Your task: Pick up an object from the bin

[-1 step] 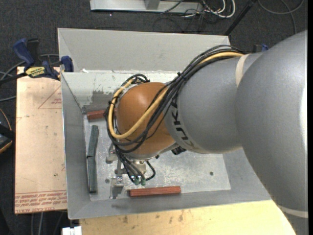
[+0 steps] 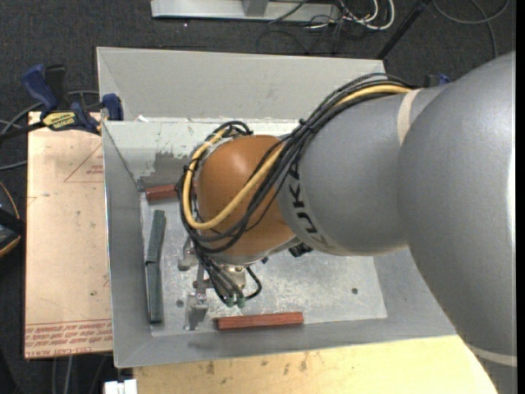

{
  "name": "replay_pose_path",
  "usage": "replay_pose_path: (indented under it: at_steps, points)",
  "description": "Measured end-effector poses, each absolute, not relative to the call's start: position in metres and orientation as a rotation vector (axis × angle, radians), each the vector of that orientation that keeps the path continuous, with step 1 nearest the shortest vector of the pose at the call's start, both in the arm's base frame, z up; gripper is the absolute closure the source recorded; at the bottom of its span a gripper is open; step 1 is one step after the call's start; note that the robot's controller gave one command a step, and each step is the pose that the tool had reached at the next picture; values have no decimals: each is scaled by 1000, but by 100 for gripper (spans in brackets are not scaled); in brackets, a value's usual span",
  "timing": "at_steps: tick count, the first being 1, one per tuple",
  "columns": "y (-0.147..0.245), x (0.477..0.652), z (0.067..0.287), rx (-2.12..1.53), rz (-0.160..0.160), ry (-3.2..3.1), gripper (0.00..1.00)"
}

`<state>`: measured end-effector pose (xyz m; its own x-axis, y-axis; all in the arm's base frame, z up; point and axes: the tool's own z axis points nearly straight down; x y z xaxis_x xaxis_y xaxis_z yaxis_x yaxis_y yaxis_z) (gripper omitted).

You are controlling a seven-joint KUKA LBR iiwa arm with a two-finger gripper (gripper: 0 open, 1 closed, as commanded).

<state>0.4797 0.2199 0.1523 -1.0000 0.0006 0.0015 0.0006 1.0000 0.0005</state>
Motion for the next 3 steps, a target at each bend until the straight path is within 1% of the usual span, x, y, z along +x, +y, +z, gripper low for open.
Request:
replay_pose_path:
  at_steps: [1,2,3]
  points:
    - [174,482,106,261,-7,-3137,0]
    - [138,481,110,379,-1,-3120,0]
    - [97,485,98,245,1,-3129,0]
